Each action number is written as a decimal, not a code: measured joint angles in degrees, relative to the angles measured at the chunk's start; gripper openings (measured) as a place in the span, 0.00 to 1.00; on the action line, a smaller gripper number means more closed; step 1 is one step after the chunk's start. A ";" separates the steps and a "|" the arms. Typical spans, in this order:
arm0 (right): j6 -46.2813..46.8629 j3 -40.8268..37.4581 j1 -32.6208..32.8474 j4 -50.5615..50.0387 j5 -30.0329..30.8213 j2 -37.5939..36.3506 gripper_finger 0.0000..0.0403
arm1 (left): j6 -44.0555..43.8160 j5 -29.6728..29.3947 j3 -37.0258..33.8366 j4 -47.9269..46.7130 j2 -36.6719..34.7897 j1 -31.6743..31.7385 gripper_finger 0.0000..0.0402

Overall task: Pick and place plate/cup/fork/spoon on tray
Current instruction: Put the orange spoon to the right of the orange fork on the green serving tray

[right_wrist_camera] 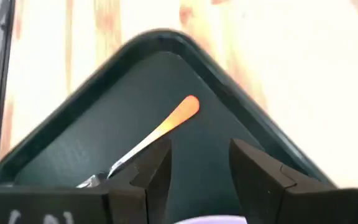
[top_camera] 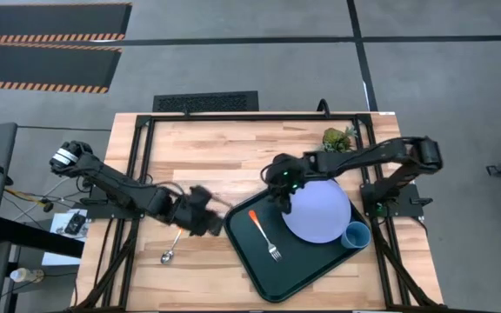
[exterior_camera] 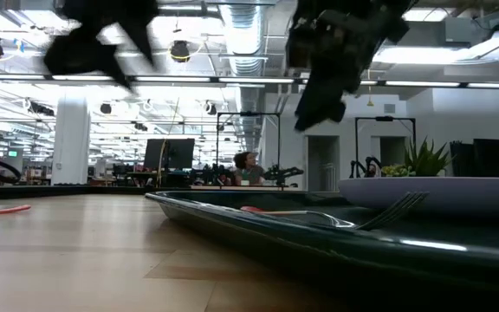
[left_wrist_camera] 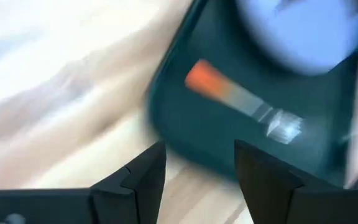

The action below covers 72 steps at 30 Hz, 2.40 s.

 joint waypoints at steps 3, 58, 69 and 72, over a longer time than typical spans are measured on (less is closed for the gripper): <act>-0.08 0.00 0.07 -2.80 2.32 -3.66 0.46 | -9.38 2.25 -0.04 -10.26 0.23 -4.79 0.43; 0.22 -0.04 1.57 -2.86 3.44 -4.84 0.46 | -38.77 15.49 -15.00 -7.15 6.78 -22.27 0.42; 0.51 -0.04 0.41 -3.56 3.44 -4.84 0.46 | -36.93 17.67 -16.85 -3.93 6.73 -20.78 0.14; 0.75 -0.04 0.41 -3.59 3.44 -4.84 0.46 | -37.17 17.62 -16.90 -3.90 6.73 -20.78 0.03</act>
